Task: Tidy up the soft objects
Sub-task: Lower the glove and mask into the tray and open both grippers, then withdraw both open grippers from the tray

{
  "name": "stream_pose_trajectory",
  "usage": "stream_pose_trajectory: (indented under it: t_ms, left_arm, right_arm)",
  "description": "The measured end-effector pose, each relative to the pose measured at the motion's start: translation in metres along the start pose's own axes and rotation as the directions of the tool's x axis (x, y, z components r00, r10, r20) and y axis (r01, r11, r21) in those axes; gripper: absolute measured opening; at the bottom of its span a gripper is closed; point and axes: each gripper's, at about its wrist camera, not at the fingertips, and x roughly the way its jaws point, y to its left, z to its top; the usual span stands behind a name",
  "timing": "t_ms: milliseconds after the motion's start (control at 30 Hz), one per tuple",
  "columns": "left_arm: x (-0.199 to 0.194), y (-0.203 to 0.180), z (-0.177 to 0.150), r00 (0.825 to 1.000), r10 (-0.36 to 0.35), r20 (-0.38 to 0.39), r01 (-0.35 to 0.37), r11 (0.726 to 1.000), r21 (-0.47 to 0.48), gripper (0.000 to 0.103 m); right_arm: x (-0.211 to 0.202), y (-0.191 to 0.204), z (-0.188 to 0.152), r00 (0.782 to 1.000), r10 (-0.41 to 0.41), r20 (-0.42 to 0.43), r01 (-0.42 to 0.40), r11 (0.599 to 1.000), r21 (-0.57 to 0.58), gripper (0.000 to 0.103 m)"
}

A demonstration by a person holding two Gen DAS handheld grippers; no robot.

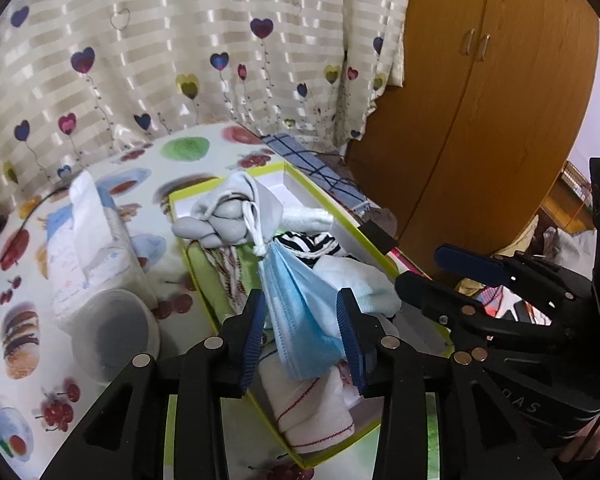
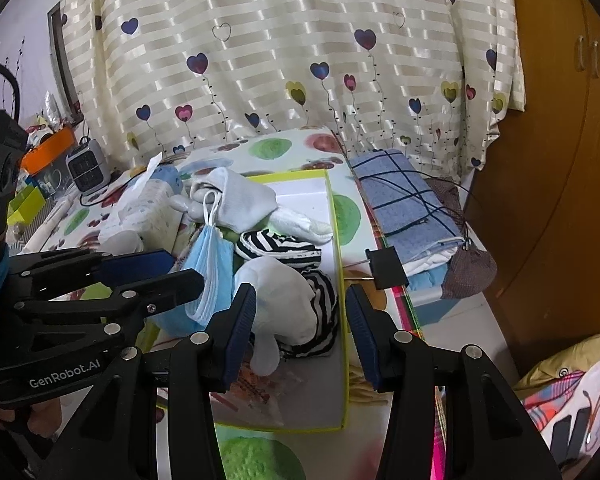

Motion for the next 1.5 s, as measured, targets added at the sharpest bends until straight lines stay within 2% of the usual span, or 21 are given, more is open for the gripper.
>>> stream_pose_trajectory:
  t_ms: [333,700,867,1000,1500]
  left_arm:
    - [-0.029,0.002,-0.008,0.996,0.068,0.062,-0.068,0.998,-0.005,0.035]
    - [-0.064,0.014,-0.028,0.988,0.107,0.109,-0.102,0.994,-0.049,0.036]
    - [-0.08,0.02,-0.04,0.985,0.117,0.125,-0.109,0.992,-0.068,0.042]
    - [-0.094,0.024,-0.05,0.98,0.136,0.145,-0.124,0.989,-0.084,0.042]
    - [-0.114,0.043,-0.081,0.973,0.189,0.13,-0.173,0.976,-0.13,0.044]
  right_arm:
    - [-0.019,0.021,-0.002,1.0,0.001,0.014,0.0,1.0,-0.018,0.048]
    - [-0.045,0.048,-0.004,0.999,-0.006,0.043,0.008,0.999,-0.049,0.048]
    - [-0.055,0.065,-0.008,0.999,-0.004,0.052,0.008,0.998,-0.07,0.048]
    - [-0.062,0.079,-0.012,0.998,-0.003,0.057,0.008,0.996,-0.09,0.048]
    - [-0.071,0.116,-0.03,0.999,0.015,0.044,-0.008,0.989,-0.149,0.048]
